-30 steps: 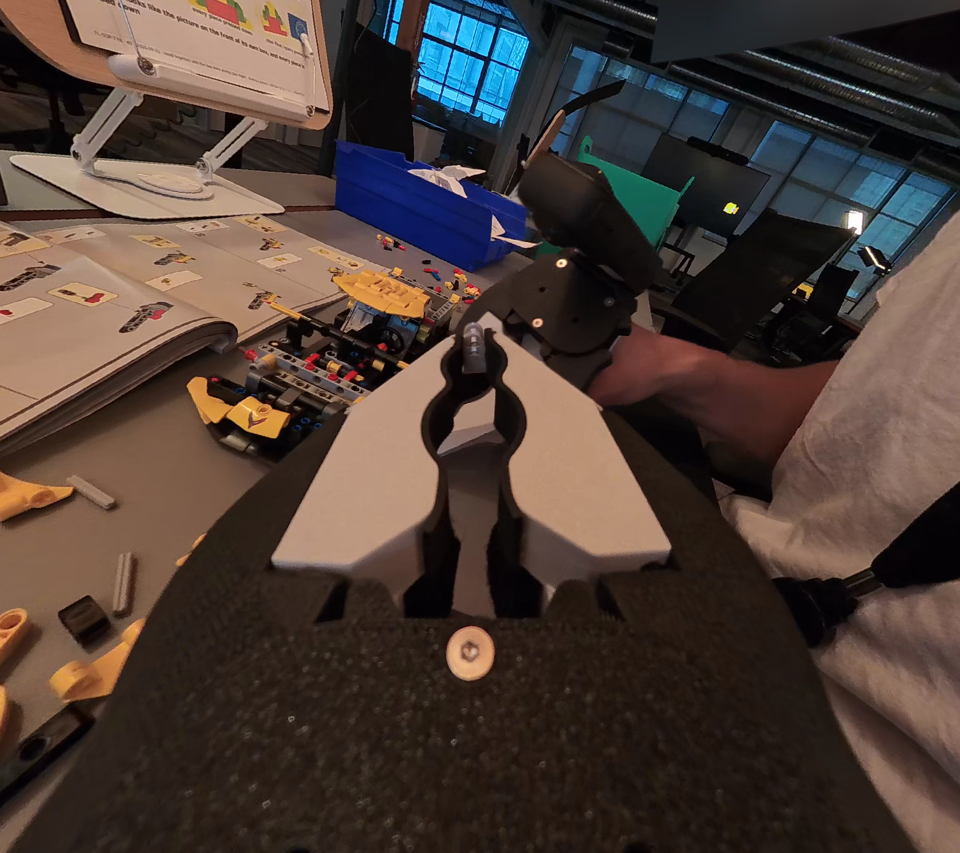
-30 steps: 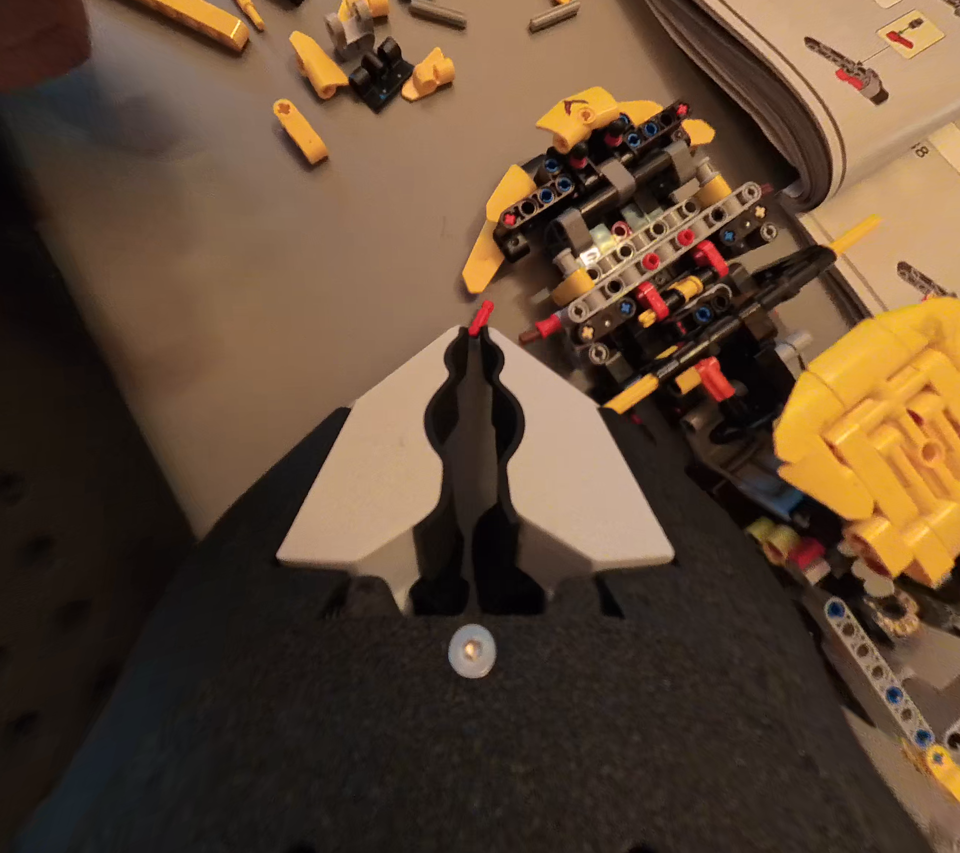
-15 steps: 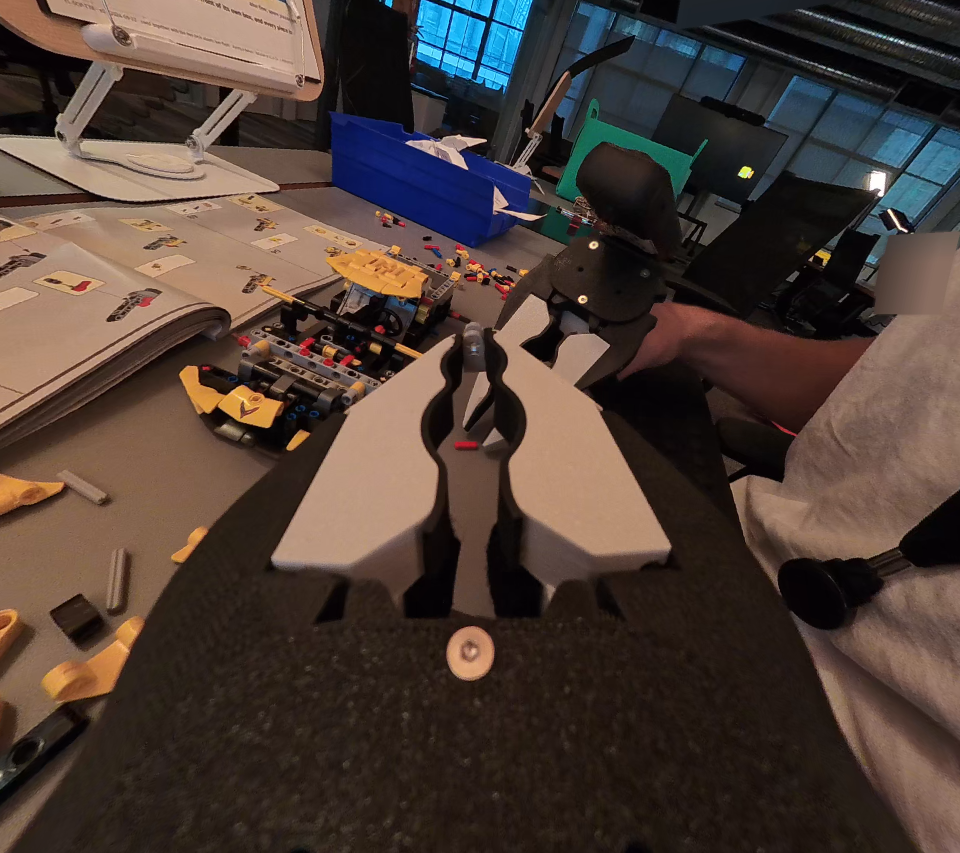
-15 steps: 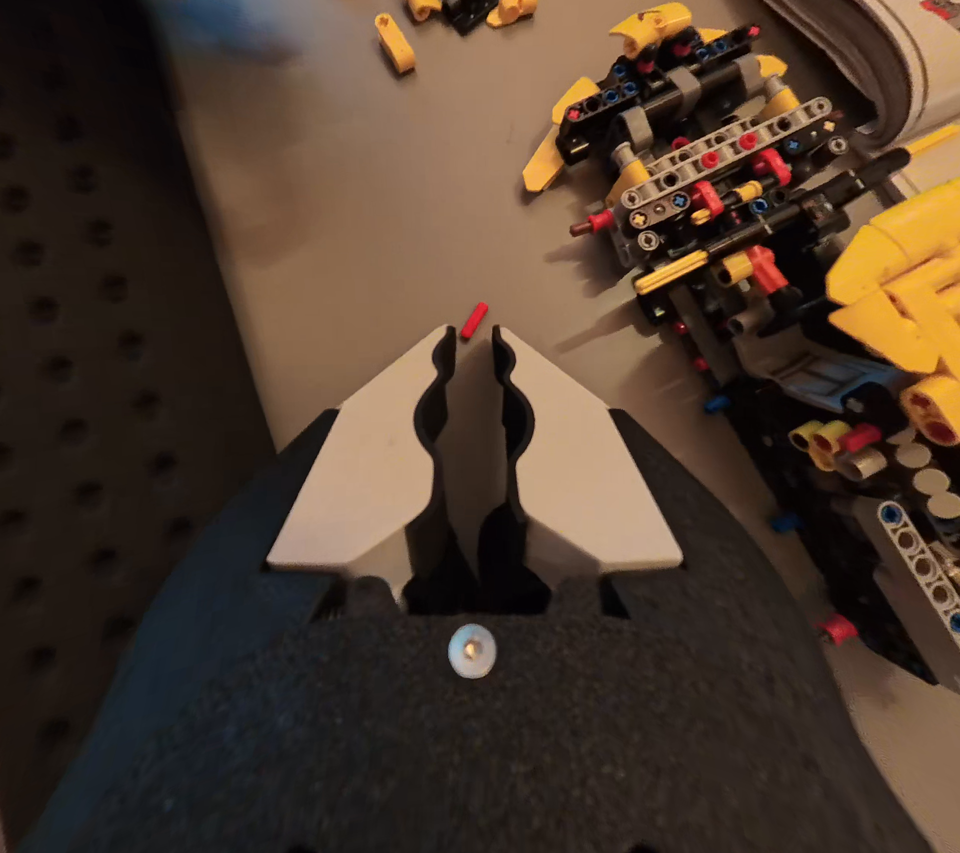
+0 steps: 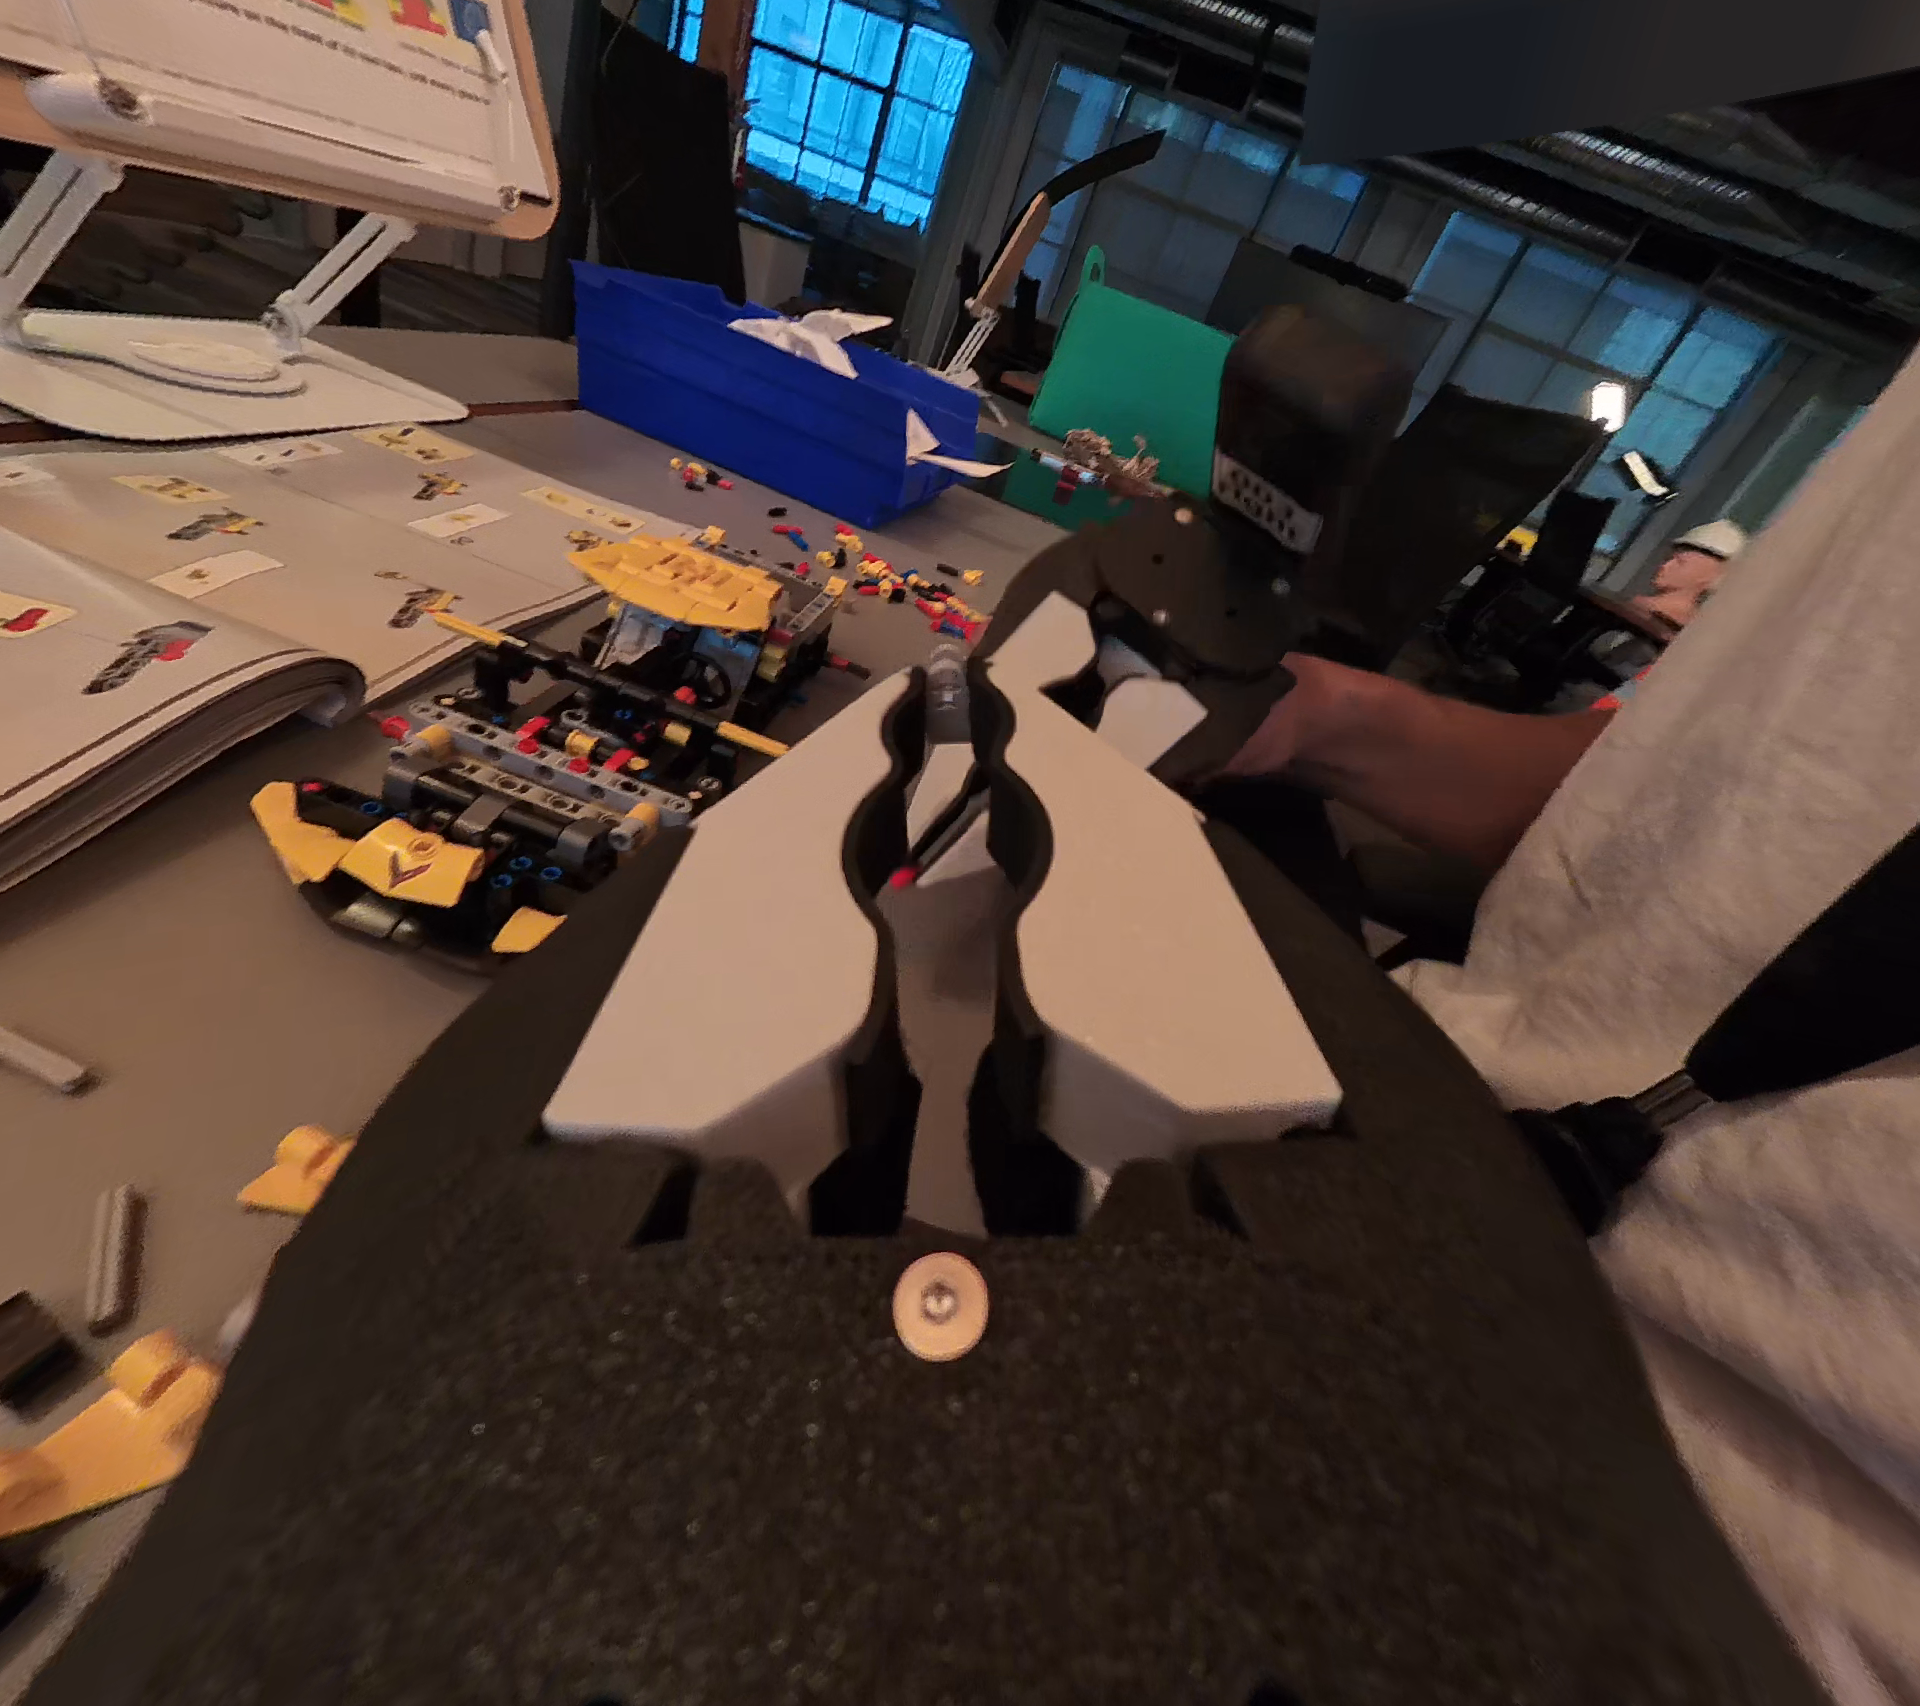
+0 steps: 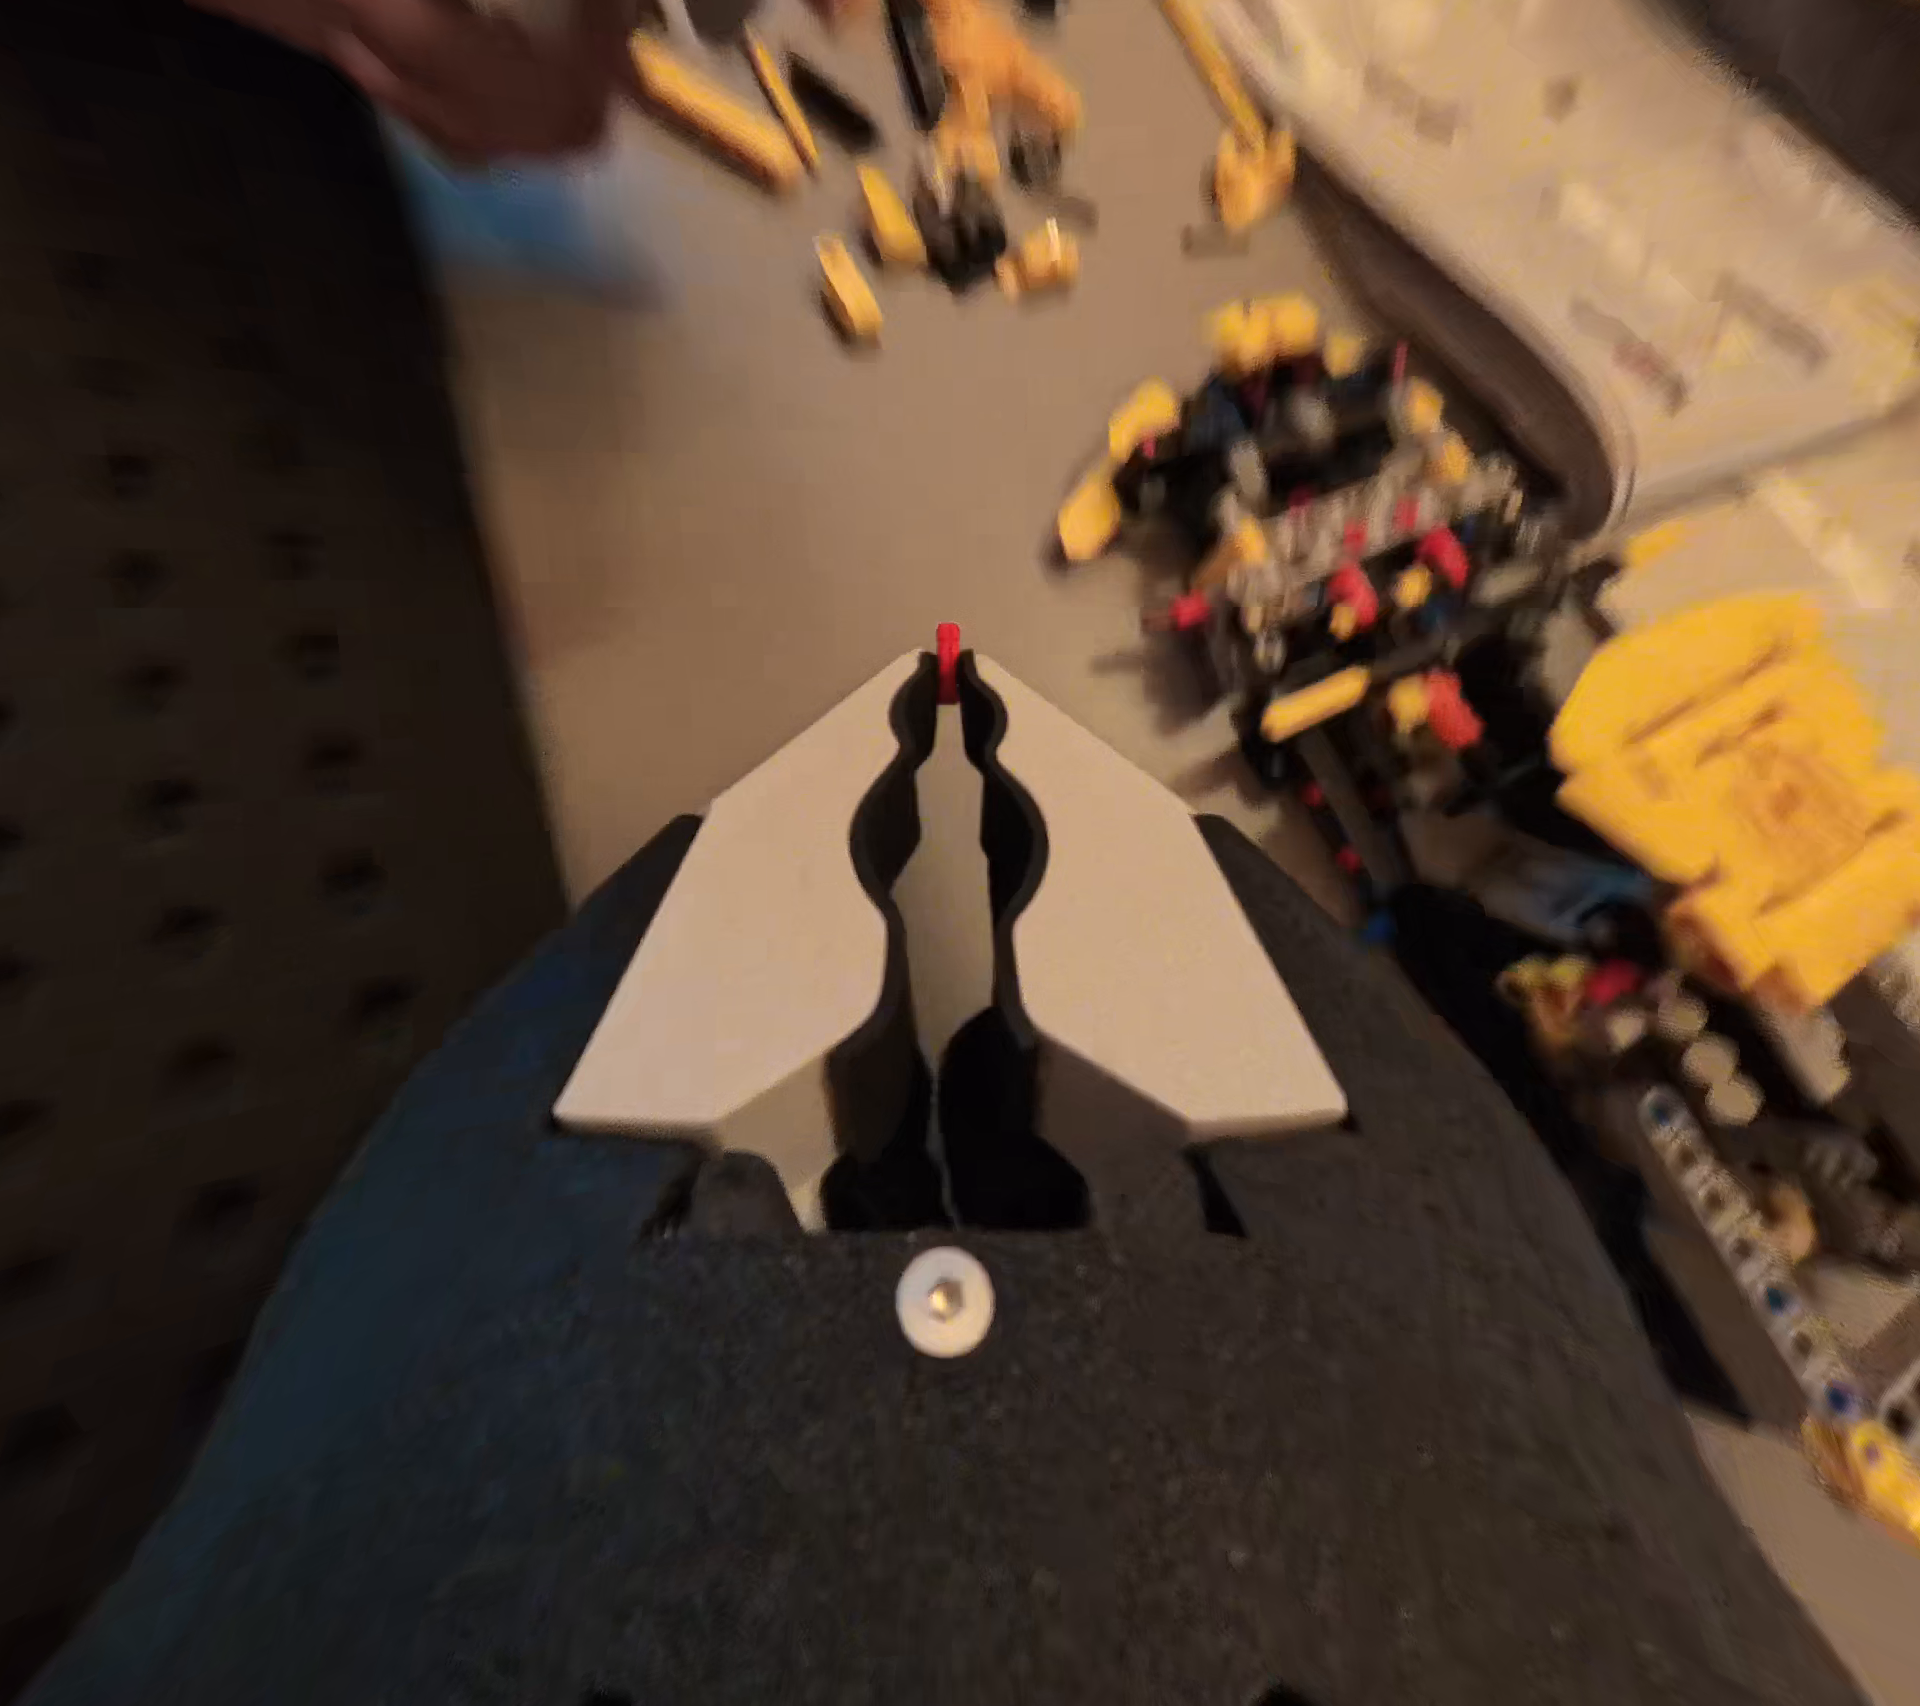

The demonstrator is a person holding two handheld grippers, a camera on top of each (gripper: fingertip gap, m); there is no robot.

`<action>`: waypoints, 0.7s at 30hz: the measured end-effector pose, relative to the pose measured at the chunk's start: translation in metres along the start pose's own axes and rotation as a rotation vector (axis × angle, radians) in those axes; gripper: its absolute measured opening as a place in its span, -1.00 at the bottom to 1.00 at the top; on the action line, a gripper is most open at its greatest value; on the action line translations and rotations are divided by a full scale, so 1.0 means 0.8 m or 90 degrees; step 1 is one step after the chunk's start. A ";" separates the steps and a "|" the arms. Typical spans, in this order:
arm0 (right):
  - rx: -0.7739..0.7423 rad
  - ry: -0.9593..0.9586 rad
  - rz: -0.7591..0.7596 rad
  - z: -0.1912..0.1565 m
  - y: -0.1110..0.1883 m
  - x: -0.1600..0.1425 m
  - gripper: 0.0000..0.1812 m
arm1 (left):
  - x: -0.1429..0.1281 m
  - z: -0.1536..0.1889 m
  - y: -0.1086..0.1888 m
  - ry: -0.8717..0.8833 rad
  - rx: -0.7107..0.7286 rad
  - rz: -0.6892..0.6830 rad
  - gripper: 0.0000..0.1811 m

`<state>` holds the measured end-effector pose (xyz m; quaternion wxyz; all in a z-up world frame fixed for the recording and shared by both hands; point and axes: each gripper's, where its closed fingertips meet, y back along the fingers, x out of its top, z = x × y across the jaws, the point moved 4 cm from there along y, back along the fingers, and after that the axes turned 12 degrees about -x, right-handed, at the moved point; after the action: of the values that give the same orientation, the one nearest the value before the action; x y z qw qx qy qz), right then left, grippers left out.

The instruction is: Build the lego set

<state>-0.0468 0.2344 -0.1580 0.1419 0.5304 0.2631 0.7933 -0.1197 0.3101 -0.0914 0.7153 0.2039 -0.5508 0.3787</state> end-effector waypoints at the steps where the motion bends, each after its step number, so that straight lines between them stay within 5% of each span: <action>1: 0.013 0.002 0.057 0.001 0.011 0.021 -0.96 | 0.003 0.003 0.001 0.005 -0.014 0.012 -0.92; 3: 0.033 0.041 0.146 0.001 0.033 0.061 -0.97 | 0.008 0.007 0.002 0.012 -0.037 0.035 -0.92; 7: -0.008 0.081 0.173 0.015 0.054 0.111 -0.96 | 0.019 0.017 0.004 0.017 -0.079 0.073 -0.92; 21: -0.009 0.232 0.173 0.004 0.053 0.132 -0.97 | 0.021 0.020 0.004 0.033 -0.109 0.076 -0.92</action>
<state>-0.0832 0.2534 -0.0520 -0.0123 0.4082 0.2047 0.8896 -0.1303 0.3064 -0.0710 0.7204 0.0991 -0.5735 0.3771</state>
